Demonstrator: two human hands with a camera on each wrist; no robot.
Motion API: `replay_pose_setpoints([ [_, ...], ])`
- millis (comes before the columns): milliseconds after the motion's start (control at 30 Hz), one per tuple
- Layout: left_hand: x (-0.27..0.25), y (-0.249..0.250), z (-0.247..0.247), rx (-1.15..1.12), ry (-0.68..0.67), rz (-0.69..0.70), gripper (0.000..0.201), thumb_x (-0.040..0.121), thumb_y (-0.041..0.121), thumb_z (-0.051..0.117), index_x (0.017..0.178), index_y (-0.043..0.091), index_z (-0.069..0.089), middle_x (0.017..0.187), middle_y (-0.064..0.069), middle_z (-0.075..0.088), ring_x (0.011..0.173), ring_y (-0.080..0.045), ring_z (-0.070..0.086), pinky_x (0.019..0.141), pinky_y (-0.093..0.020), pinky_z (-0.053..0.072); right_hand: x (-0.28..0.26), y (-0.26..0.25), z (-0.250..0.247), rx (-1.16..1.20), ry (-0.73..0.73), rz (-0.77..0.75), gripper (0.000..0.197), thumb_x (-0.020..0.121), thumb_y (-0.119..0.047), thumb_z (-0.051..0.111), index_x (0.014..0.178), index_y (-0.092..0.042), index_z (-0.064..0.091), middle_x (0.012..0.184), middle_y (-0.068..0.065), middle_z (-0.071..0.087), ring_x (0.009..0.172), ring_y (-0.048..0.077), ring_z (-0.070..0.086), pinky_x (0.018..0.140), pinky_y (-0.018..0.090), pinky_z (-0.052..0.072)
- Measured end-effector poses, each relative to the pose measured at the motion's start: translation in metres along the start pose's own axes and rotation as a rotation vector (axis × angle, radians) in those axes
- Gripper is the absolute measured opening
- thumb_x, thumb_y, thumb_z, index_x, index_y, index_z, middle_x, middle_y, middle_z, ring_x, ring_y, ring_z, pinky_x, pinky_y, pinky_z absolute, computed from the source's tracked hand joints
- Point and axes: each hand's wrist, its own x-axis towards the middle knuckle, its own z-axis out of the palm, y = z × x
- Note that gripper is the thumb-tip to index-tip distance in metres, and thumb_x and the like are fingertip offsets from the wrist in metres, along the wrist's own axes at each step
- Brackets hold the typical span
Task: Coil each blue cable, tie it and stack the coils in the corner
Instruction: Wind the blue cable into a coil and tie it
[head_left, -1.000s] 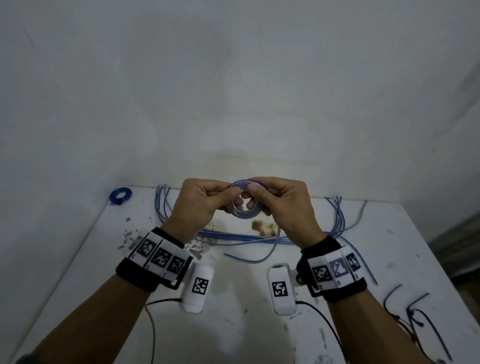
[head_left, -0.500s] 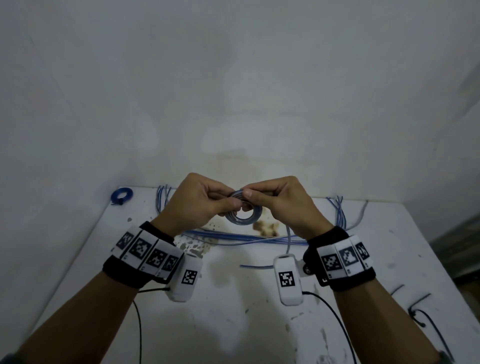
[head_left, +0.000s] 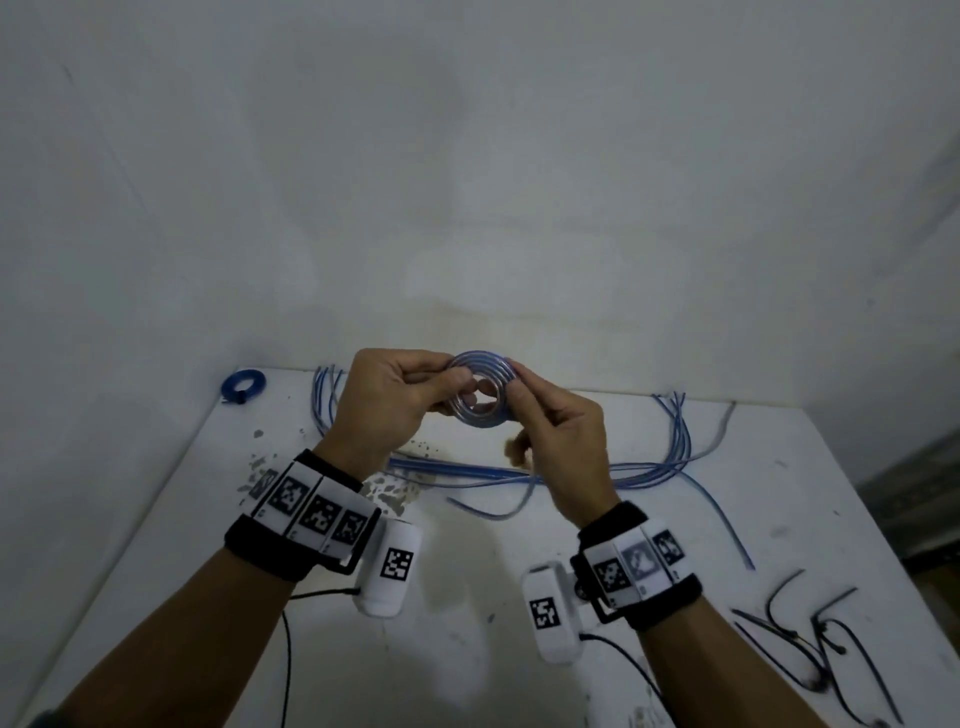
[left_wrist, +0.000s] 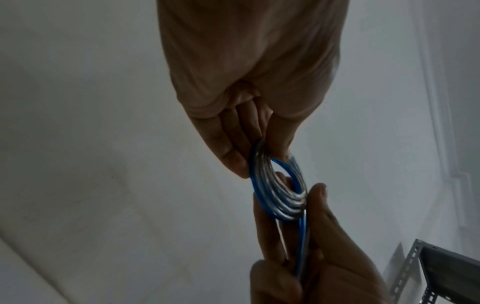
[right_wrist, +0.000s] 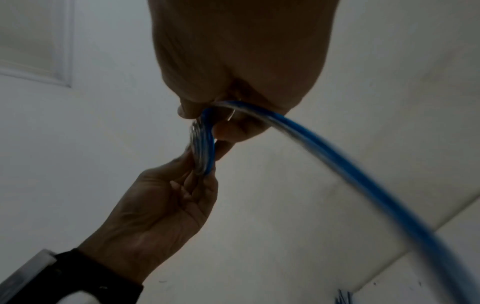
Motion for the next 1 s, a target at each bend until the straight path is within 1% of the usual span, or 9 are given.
replay_pose_setpoints([
  [100,-0.002,-0.003,-0.001,-0.031,0.007,-0.040,0.018,0.085,0.000,0.069,0.103,-0.001,0.073,0.085,-0.019,0.075,0.075,-0.032,0.073,0.070,-0.035,0.061,-0.004,0.007,0.011,-0.017,0.065,-0.035,0.032,0.090,-0.012,0.069,0.121,-0.017,0.067,0.086,0.003,0.077,0.050,0.017,0.056,0.050,0.032,0.054],
  [233,-0.002,-0.006,-0.016,0.026,-0.105,-0.126,0.017,0.088,-0.001,0.065,0.101,-0.008,0.071,0.089,-0.025,0.073,0.082,-0.037,0.072,0.075,-0.039,0.062,0.007,0.004,0.005,-0.081,-0.043,-0.036,0.026,0.090,-0.008,0.069,0.116,-0.008,0.071,0.082,0.000,0.077,0.057,0.012,0.065,0.053,0.022,0.051],
  [300,-0.001,-0.005,-0.025,0.098,-0.211,-0.145,0.014,0.087,-0.001,0.066,0.099,-0.002,0.073,0.088,-0.022,0.074,0.079,-0.032,0.072,0.072,-0.033,0.061,0.012,0.000,0.000,-0.137,-0.150,-0.050,0.022,0.091,-0.004,0.068,0.112,-0.009,0.073,0.077,-0.002,0.076,0.059,0.009,0.065,0.055,0.021,0.051],
  [367,0.001,-0.001,-0.029,0.185,-0.288,-0.114,0.014,0.084,0.004,0.070,0.097,0.007,0.075,0.086,-0.015,0.076,0.077,-0.025,0.073,0.070,-0.029,0.060,0.016,-0.004,-0.001,-0.209,-0.248,-0.066,0.020,0.092,-0.005,0.067,0.110,-0.011,0.075,0.075,0.003,0.075,0.060,0.014,0.066,0.056,0.024,0.053],
  [533,0.005,0.007,-0.023,0.355,-0.311,-0.025,0.021,0.076,0.024,0.076,0.091,0.010,0.078,0.077,-0.005,0.076,0.074,-0.022,0.073,0.074,-0.037,0.059,0.024,-0.010,-0.001,-0.257,-0.333,-0.052,0.019,0.093,-0.008,0.067,0.110,-0.008,0.076,0.077,0.007,0.075,0.061,0.013,0.067,0.056,0.026,0.054],
  [667,0.005,0.005,-0.022,0.298,-0.297,-0.084,0.010,0.078,0.015,0.076,0.087,0.012,0.078,0.076,-0.007,0.076,0.070,-0.018,0.070,0.070,-0.040,0.056,0.028,-0.016,-0.006,-0.256,-0.369,-0.040,0.019,0.093,-0.006,0.067,0.109,-0.008,0.076,0.077,0.009,0.075,0.059,0.011,0.065,0.056,0.027,0.055],
  [800,0.003,0.006,-0.022,0.354,-0.384,-0.077,0.010,0.080,0.005,0.077,0.090,0.007,0.078,0.078,-0.004,0.077,0.073,-0.015,0.073,0.069,-0.024,0.056,0.032,-0.020,-0.012,-0.322,-0.465,0.001,0.020,0.091,-0.008,0.069,0.110,-0.010,0.076,0.077,0.000,0.076,0.056,0.008,0.064,0.056,0.024,0.054],
  [900,0.002,0.007,-0.021,0.300,-0.351,-0.065,0.013,0.078,0.001,0.077,0.090,0.005,0.077,0.078,-0.008,0.076,0.073,-0.019,0.074,0.071,-0.024,0.057,0.034,-0.027,-0.018,-0.261,-0.502,0.056,0.021,0.093,-0.010,0.065,0.113,-0.013,0.073,0.090,0.005,0.077,0.075,0.013,0.073,0.059,0.029,0.059],
  [1000,0.000,0.005,-0.022,0.226,-0.298,-0.085,0.012,0.077,-0.001,0.076,0.089,0.004,0.077,0.076,-0.013,0.075,0.068,-0.018,0.072,0.069,-0.023,0.056,0.037,-0.029,-0.030,-0.175,-0.428,0.115,0.019,0.095,-0.009,0.062,0.111,-0.007,0.072,0.091,0.008,0.077,0.087,0.020,0.075,0.057,0.031,0.059],
])
